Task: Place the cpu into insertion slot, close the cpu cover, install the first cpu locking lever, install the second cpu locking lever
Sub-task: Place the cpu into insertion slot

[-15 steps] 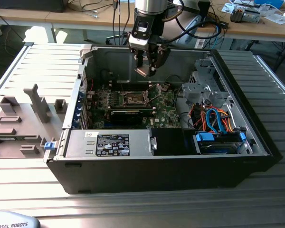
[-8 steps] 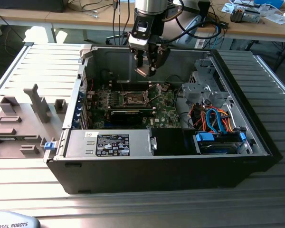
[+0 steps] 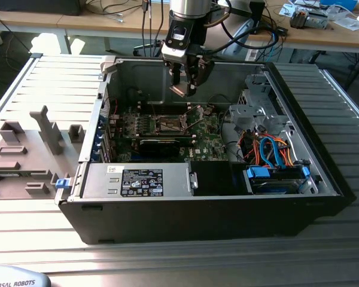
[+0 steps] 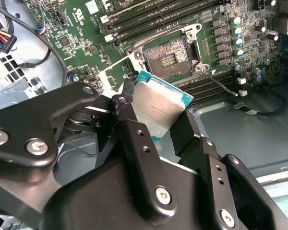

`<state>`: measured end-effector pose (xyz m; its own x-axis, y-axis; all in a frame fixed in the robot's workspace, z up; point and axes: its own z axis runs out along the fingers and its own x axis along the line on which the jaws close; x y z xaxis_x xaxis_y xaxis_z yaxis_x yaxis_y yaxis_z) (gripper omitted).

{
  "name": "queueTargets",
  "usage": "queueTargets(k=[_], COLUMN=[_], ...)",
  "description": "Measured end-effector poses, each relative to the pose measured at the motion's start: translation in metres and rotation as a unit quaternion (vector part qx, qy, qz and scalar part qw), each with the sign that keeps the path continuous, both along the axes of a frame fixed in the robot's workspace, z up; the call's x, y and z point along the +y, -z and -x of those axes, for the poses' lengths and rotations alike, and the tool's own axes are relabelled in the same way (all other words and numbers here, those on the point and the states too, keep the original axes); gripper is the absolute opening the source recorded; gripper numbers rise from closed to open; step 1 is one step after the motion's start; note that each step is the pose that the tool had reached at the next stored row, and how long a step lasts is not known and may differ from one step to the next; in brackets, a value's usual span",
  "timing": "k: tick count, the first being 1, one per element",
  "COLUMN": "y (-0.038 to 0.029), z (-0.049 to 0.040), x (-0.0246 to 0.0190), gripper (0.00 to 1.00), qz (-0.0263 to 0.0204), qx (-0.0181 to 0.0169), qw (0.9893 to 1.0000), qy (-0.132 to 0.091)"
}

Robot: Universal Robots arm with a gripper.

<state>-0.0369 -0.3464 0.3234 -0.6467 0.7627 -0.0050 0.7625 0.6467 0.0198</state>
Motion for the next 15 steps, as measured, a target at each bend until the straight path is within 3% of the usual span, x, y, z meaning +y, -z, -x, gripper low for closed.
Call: queueTargets(k=[15], y=[0.0002], z=[0.0000], x=[0.0000], gripper=[0.54], qz=[0.0001], qx=[0.0000], qw=[1.0000], qy=[0.005])
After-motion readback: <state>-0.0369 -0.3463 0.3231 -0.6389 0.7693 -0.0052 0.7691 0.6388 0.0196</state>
